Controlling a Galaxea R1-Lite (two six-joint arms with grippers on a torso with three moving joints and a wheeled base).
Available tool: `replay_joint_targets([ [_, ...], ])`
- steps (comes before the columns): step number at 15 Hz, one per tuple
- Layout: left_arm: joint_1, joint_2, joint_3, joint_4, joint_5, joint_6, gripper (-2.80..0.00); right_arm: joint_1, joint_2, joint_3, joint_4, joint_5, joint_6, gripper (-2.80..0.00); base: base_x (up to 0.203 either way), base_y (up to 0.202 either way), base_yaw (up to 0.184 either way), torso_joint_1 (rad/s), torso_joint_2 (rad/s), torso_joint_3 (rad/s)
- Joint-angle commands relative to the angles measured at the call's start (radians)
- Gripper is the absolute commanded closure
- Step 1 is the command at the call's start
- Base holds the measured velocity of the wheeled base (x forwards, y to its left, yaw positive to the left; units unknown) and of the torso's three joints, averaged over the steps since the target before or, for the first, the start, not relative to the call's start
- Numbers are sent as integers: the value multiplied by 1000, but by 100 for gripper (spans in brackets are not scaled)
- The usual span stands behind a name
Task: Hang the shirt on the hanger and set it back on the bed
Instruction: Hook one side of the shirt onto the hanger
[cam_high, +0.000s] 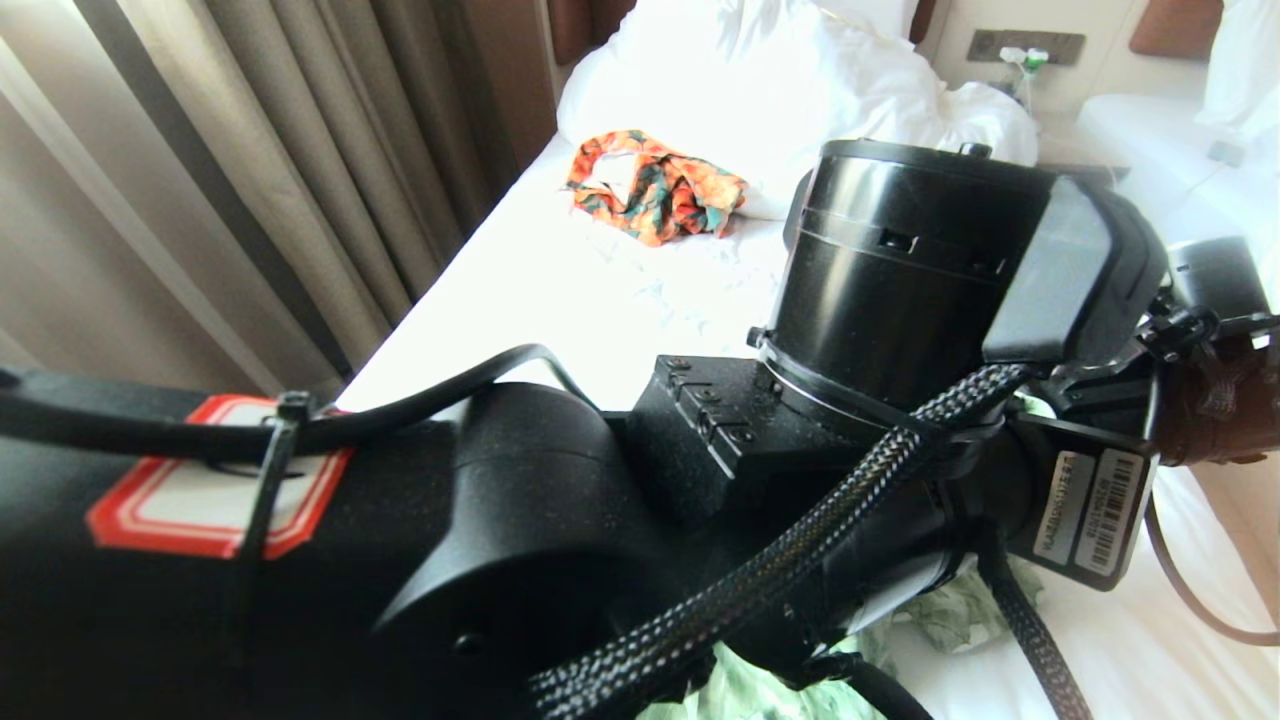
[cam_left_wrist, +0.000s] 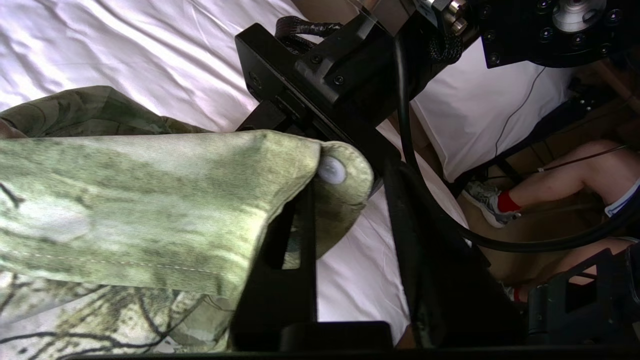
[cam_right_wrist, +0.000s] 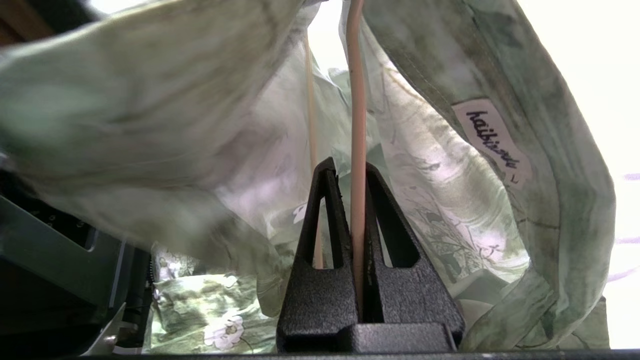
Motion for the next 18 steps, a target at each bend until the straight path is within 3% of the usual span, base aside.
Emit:
replay_joint_targets([
  [1, -3, 5, -1, 1, 3, -2, -280, -3, 13, 10, -7, 7, -4, 0, 0, 0, 0, 0, 0, 0],
  [5, -6, 7, 11, -1, 60, -15, -280, -5, 18, 11, -8, 8, -4, 0, 0, 0, 0, 0, 0, 0],
  [8, -27, -4, 86, -2, 120, -56, -280, -21, 31, 8, -59, 8, 4, 0, 0, 0, 0, 0, 0, 0],
  [12, -31, -56, 163, -48, 133, -61, -280, -23, 32, 13, -136, 8, 79, 0, 0, 0, 0, 0, 0, 0],
  [15, -31, -86, 224, -49, 138, -64, -280, -23, 33, 13, -145, 8, 92, 0, 0, 0, 0, 0, 0, 0],
  [16, -30, -111, 262, -51, 138, -64, -119, -25, 33, 13, -145, 8, 92, 0, 0, 0, 0, 0, 0, 0],
  [17, -29, -139, 302, -58, 137, -64, 0, -25, 35, 13, -146, 8, 92, 0, 0, 0, 0, 0, 0, 0],
  [18, -26, -167, 340, -68, 138, -63, 0, -27, 38, 13, -149, 8, 92, 0, 0, 0, 0, 0, 0, 0],
])
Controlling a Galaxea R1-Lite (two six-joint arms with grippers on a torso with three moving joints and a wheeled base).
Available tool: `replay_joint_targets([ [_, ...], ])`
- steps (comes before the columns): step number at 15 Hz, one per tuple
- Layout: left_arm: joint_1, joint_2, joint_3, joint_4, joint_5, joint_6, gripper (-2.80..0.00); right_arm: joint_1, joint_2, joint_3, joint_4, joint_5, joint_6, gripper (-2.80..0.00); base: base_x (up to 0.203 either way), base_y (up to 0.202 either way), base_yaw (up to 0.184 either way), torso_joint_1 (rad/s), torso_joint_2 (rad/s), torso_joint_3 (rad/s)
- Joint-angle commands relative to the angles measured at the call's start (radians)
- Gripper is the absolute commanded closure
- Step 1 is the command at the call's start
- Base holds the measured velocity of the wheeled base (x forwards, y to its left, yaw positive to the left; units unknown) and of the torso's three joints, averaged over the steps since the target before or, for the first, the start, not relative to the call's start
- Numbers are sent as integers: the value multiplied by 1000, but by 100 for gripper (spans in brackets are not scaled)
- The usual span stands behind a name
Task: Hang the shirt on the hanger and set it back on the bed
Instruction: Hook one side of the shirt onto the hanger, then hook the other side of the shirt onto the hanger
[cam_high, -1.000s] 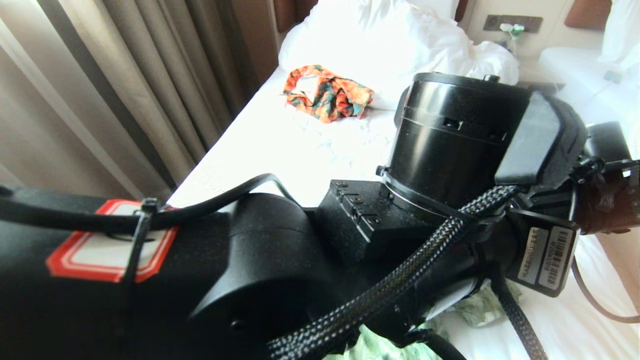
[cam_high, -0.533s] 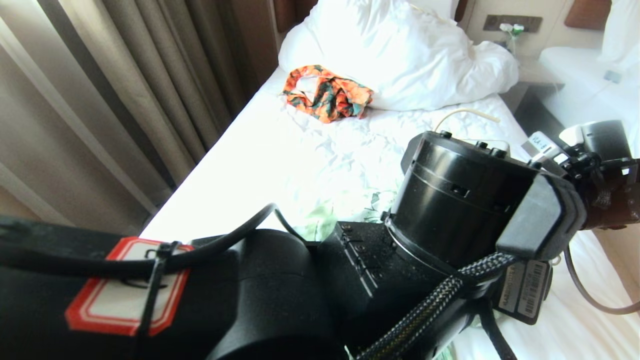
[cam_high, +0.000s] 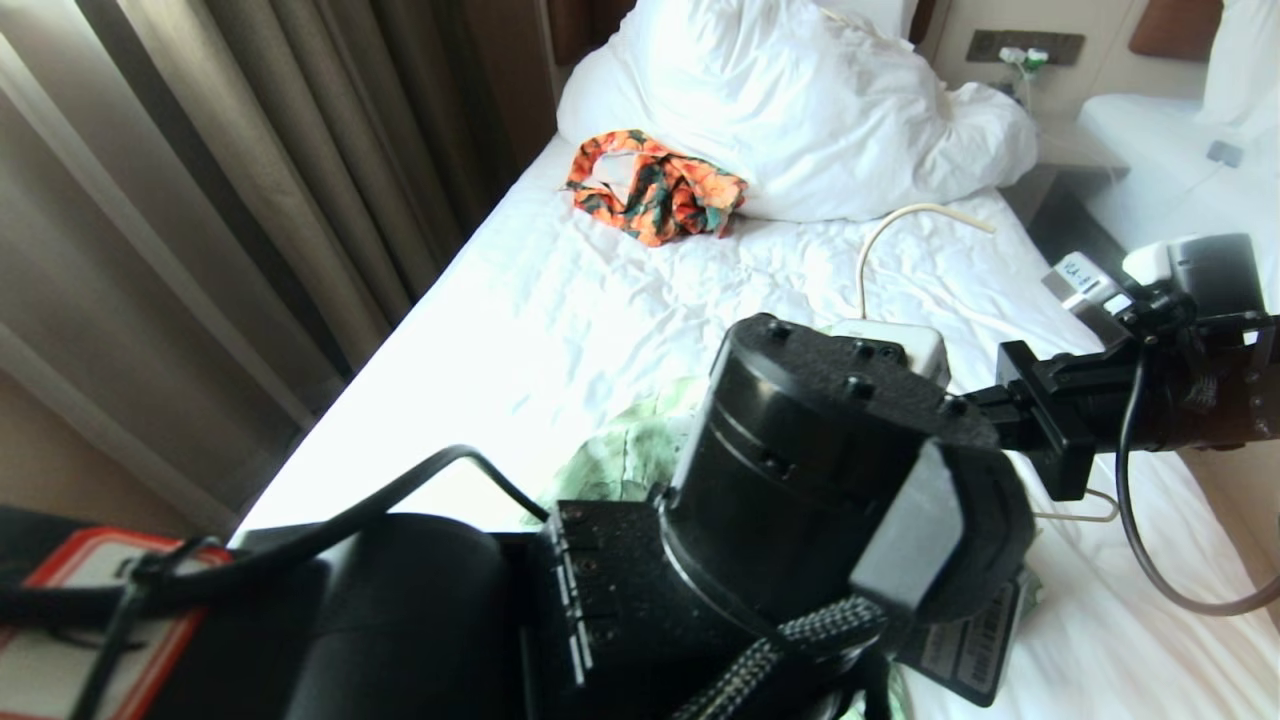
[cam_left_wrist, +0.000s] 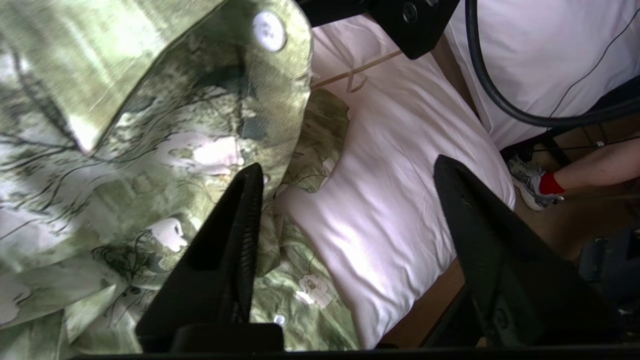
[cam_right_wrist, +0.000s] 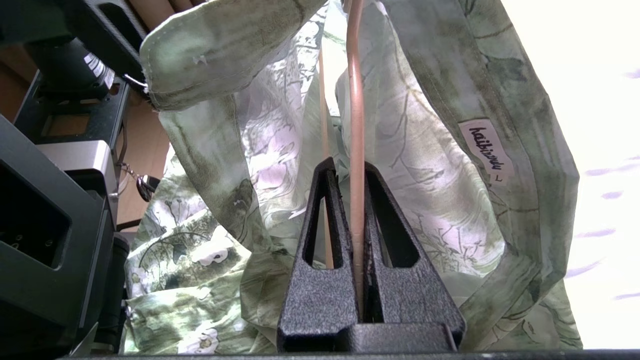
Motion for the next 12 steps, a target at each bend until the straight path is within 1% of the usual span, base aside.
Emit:
replay_joint_targets([
  [1, 11, -89, 80, -16, 3, -1, 0, -2, 6, 0, -2, 6, -4, 0, 0, 0, 0, 0, 0, 0],
  [4, 71, -238, 207, -26, -3, 2, 0, -2, 1, 1, -2, 6, -4, 0, 0, 0, 0, 0, 0, 0],
  [6, 105, -326, 248, -17, -27, 17, 0, -2, 2, 11, -2, 7, -5, 0, 0, 0, 0, 0, 0, 0],
  [7, 124, -368, 257, -3, -61, 39, 0, 2, 4, 12, -2, 8, -5, 0, 0, 0, 0, 0, 0, 0],
  [9, 191, -420, 264, 16, -157, 64, 0, 15, 5, 12, -3, 8, -5, 0, 0, 0, 0, 0, 0, 0],
  [10, 232, -432, 273, 18, -202, 70, 0, 24, 2, 11, -3, 8, -4, 0, 0, 0, 0, 0, 0, 0],
  [12, 331, -446, 296, 17, -319, 110, 0, 40, 3, 12, -3, 16, -5, 0, 0, 0, 0, 0, 0, 0],
])
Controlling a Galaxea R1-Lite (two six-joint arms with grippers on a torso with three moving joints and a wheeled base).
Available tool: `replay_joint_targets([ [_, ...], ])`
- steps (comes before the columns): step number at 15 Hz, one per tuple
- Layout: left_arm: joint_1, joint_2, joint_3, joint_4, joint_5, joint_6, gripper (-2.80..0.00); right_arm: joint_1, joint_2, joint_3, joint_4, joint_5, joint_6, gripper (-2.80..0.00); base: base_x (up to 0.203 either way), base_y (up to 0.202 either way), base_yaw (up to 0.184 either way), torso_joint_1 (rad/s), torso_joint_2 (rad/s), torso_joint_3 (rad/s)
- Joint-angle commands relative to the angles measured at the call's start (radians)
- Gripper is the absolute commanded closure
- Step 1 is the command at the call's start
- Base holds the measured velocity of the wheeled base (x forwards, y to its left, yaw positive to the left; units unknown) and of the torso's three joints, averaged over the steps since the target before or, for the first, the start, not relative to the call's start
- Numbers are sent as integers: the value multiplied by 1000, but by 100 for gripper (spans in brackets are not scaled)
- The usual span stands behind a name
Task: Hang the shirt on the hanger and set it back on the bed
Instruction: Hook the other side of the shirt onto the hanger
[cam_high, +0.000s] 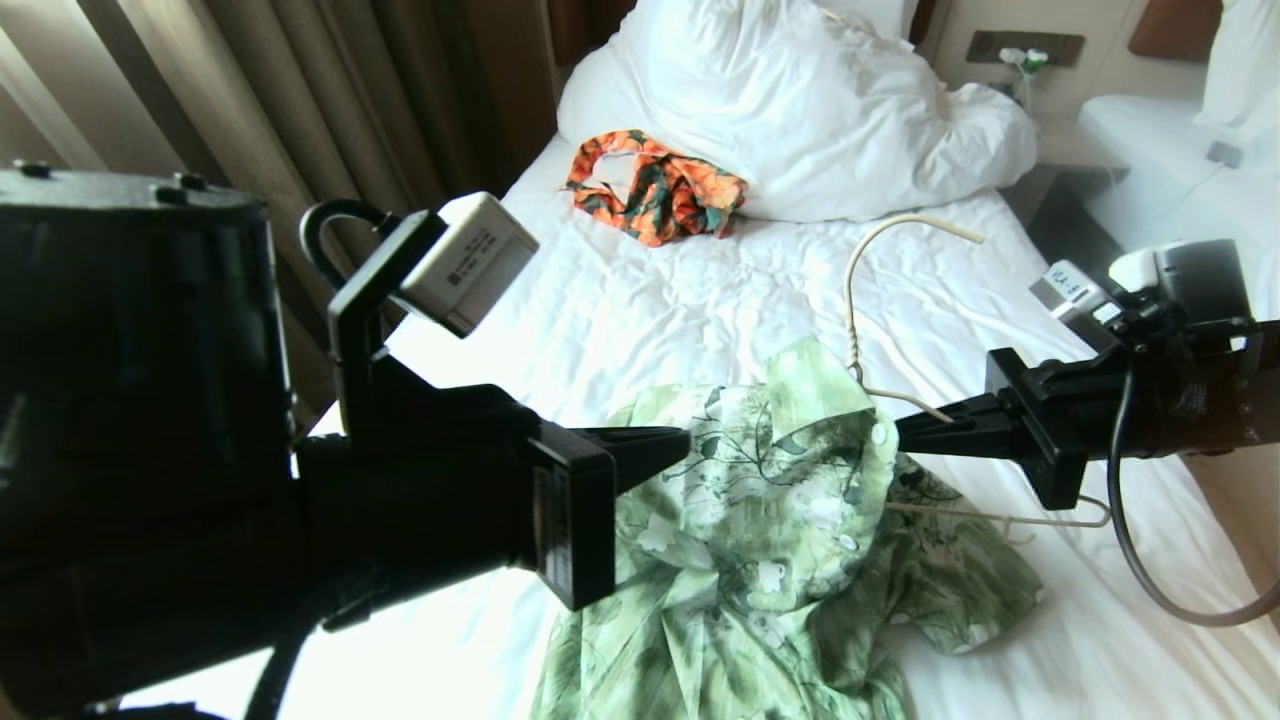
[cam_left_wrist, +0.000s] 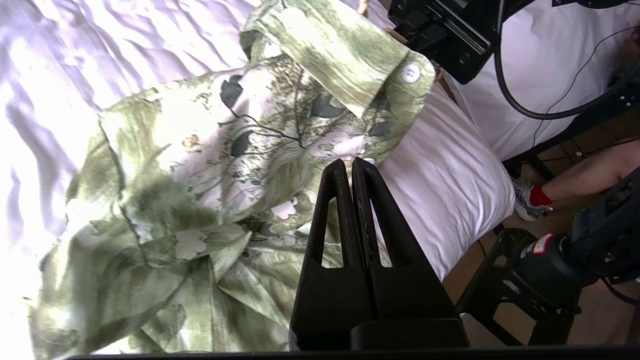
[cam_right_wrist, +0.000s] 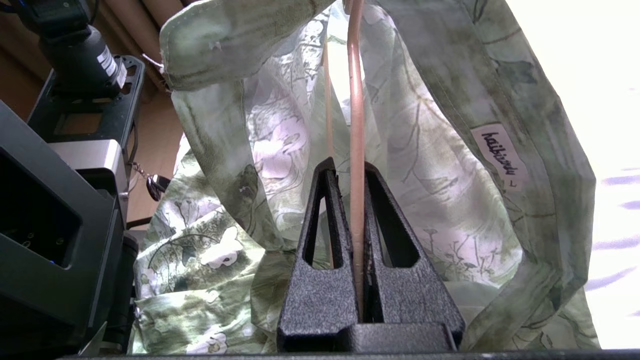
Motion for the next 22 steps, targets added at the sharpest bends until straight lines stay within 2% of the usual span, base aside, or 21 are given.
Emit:
replay_joint_targets([
  [1, 102, -33, 25, -3, -124, 30, -157, 18, 2, 1, 0, 16, -5, 0, 0, 0, 0, 0, 0, 0],
  [2, 143, -37, 39, -4, -188, 55, -280, 30, -1, 3, 1, 16, -5, 0, 0, 0, 0, 0, 0, 0],
  [5, 233, -12, 33, -9, -334, 162, -280, 36, -9, 3, 0, 16, -4, 0, 0, 0, 0, 0, 0, 0],
  [7, 255, 50, -17, -12, -374, 184, -280, 36, -8, 3, 0, 17, -4, 0, 0, 0, 0, 0, 0, 0],
  [9, 260, 145, -62, -45, -385, 204, -280, 32, -5, -2, 0, 17, -4, 0, 0, 0, 0, 0, 0, 0],
  [16, 257, 382, -77, -368, -441, 239, -280, 32, 17, 6, -66, 37, 4, 0, 0, 0, 0, 0, 0, 0],
  [22, 231, 421, -111, -389, -444, 238, -280, 38, 10, 4, -66, 37, 4, 0, 0, 0, 0, 0, 0, 0],
])
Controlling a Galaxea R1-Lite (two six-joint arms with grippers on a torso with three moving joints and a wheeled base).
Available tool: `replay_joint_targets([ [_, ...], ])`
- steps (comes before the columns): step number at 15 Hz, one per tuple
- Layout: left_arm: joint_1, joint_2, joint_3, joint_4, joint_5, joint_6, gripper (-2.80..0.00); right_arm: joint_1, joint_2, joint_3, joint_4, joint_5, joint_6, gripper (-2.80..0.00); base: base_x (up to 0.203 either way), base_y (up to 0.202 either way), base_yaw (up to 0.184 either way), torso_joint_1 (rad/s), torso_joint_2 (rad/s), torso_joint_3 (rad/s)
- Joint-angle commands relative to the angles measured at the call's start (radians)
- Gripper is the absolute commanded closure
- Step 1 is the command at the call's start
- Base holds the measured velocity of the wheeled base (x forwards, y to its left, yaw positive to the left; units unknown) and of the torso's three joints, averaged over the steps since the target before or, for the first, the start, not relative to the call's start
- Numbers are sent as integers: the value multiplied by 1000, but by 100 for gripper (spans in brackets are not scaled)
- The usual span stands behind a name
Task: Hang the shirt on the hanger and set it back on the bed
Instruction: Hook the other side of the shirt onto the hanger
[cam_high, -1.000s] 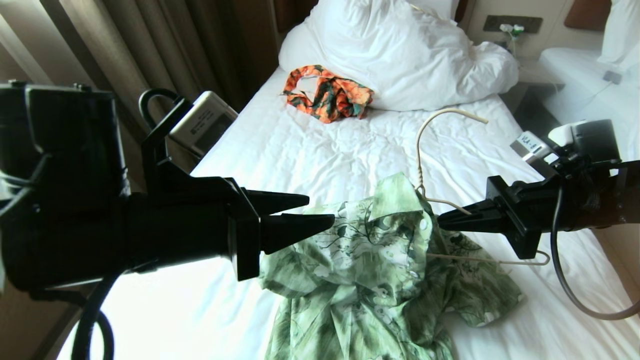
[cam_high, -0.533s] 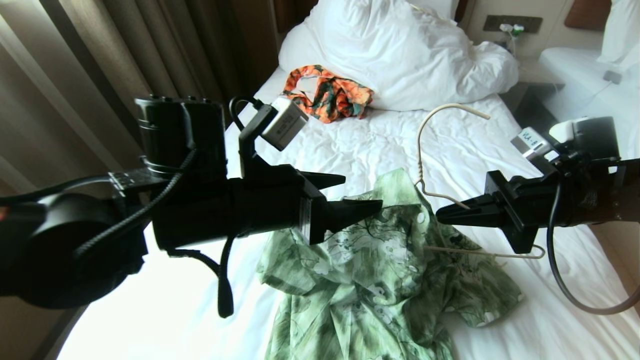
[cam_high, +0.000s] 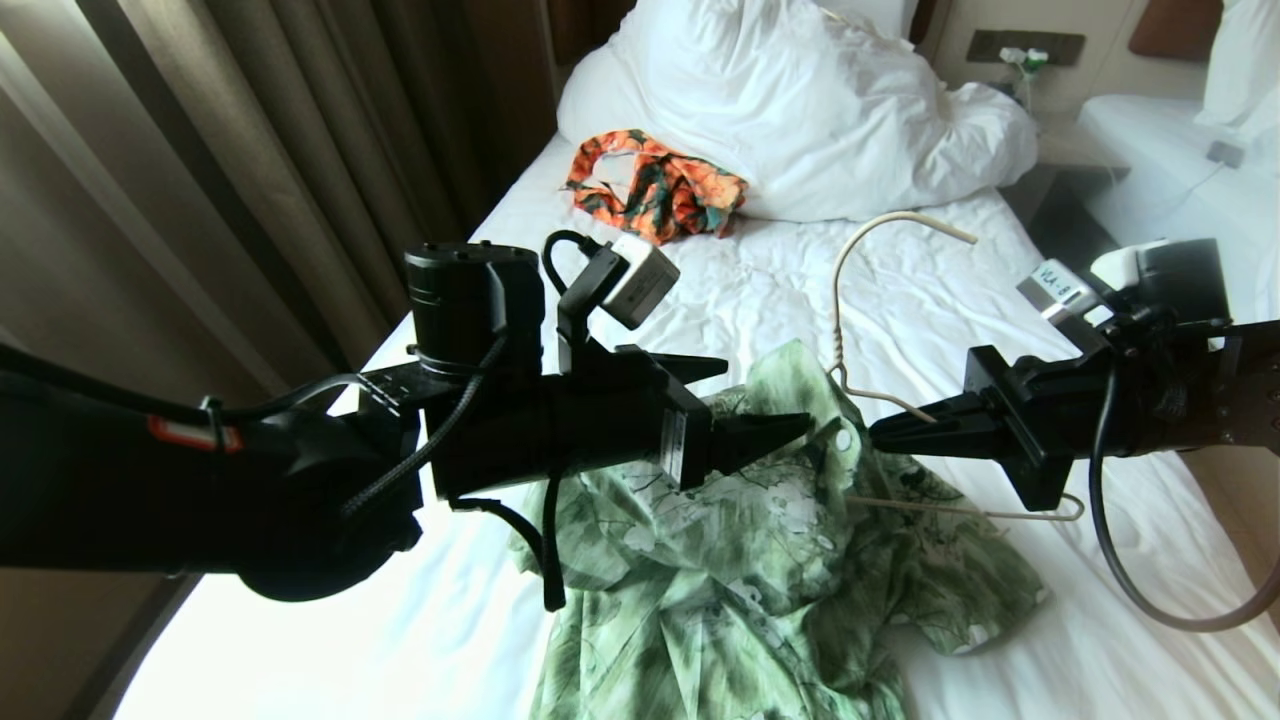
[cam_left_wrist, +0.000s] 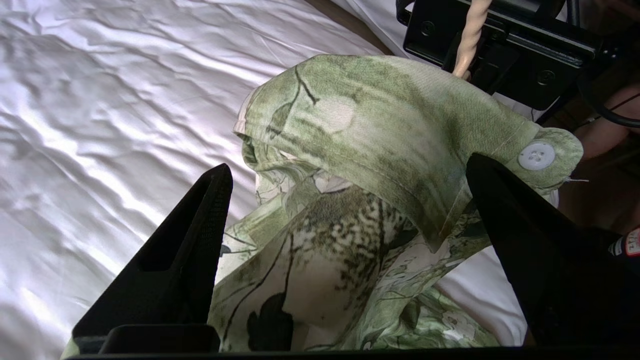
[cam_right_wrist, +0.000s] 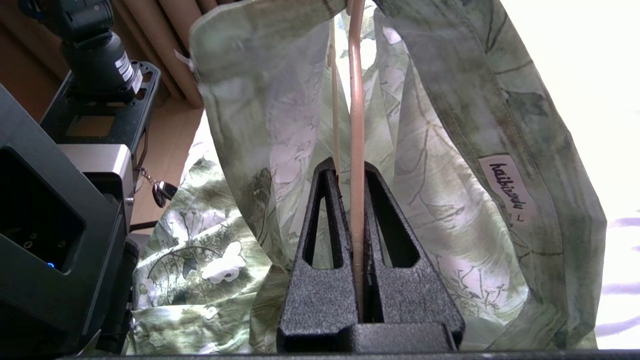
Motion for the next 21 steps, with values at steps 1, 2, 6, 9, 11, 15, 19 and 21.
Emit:
replay_joint_targets([
  [1, -10, 39, -22, -5, -1, 0, -280, 7, -4, -1, 0, 6, -4, 0, 0, 0, 0, 0, 0, 0],
  [2, -15, 52, -34, -5, -1, 0, -280, 7, -4, 1, 0, 6, -4, 0, 0, 0, 0, 0, 0, 0],
  [6, -32, 82, -58, -5, 3, 0, -280, 8, -4, 4, 0, 6, -4, 0, 0, 0, 0, 0, 0, 0],
  [9, -32, 90, -56, -5, 4, 0, -280, 8, -3, 4, 0, 7, -4, 0, 0, 0, 0, 0, 0, 0],
  [11, -35, 88, -53, -7, 1, 0, 0, 10, 0, 4, -1, 7, -4, 0, 0, 0, 0, 0, 0, 0],
  [15, -47, 88, -55, -7, 1, 0, 0, 8, 0, 1, -1, 7, -4, 0, 0, 0, 0, 0, 0, 0],
  [19, -59, 84, -47, -5, 6, 0, 0, 10, -14, 3, -2, 7, 33, 0, 0, 0, 0, 0, 0, 0],
  [21, -59, 79, -44, -5, 7, 0, 0, 10, -14, 4, -2, 14, 36, 0, 0, 0, 0, 0, 0, 0],
])
